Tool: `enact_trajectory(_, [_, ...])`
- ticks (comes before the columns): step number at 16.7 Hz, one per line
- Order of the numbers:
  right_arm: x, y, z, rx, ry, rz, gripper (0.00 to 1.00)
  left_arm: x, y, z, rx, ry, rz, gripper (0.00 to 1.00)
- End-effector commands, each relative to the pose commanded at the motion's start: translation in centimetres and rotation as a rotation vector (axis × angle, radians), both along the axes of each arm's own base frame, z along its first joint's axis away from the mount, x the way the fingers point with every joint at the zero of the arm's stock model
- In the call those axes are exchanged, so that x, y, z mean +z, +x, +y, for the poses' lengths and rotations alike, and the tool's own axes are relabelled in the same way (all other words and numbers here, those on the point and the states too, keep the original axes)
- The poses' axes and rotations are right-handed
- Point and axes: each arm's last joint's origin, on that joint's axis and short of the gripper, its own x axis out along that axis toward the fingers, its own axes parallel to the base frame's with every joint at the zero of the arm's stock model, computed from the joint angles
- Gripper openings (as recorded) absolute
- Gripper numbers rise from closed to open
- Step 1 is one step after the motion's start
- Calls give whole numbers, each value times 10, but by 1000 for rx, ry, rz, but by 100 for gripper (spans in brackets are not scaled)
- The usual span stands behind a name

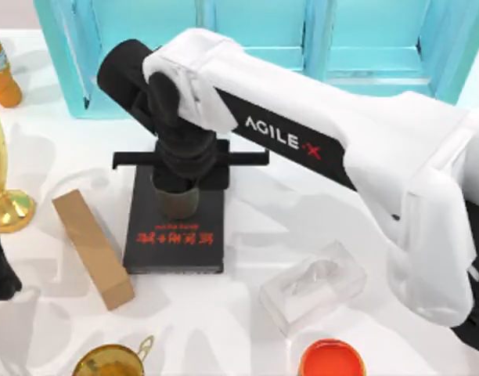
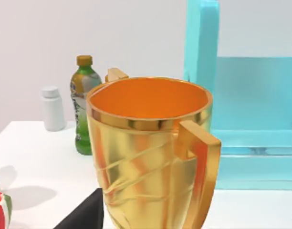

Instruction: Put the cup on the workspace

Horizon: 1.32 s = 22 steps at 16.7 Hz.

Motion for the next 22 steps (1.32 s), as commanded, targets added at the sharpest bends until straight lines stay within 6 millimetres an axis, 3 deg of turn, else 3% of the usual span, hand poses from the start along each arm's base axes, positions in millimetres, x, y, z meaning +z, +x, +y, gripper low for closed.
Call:
enact_trajectory(11, [5, -1, 2, 1, 0, 0, 0, 0, 0, 0, 0, 0, 0, 100])
enact_trajectory(18, [45, 0, 3, -1, 18, -16, 0, 0, 0, 0, 0, 0, 0, 100])
enact_trajectory(22, [51, -3, 0, 4, 3, -3, 0, 0, 0, 0, 0, 0, 0, 100])
